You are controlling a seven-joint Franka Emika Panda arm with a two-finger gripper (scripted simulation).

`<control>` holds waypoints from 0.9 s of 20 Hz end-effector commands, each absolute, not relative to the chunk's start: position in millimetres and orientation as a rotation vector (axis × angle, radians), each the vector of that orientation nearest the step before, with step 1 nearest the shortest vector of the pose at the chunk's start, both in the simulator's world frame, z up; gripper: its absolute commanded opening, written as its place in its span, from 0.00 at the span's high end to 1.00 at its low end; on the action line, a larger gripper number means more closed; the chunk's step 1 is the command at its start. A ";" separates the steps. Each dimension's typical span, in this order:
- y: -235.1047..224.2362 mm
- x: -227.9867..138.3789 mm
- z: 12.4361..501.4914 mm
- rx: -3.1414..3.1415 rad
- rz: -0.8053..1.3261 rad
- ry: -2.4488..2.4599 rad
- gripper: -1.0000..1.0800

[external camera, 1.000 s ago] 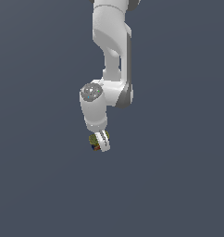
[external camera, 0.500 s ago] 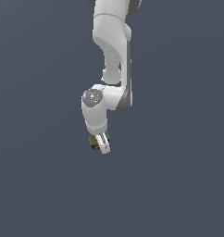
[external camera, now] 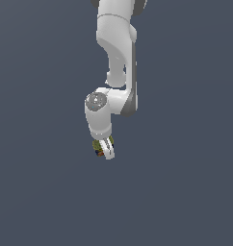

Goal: Pick up the object and move it to a goal position.

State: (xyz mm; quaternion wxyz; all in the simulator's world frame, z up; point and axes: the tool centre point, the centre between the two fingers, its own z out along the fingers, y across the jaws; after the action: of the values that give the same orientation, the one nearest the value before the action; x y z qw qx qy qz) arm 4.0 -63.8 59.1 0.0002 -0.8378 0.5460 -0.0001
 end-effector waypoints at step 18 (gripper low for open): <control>-12.7 -52.3 114.5 -2.631 0.002 1.713 1.00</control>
State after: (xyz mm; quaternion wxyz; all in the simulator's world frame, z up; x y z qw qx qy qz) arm -45.5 -20.3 104.6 -0.0006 -0.8378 0.5460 0.0022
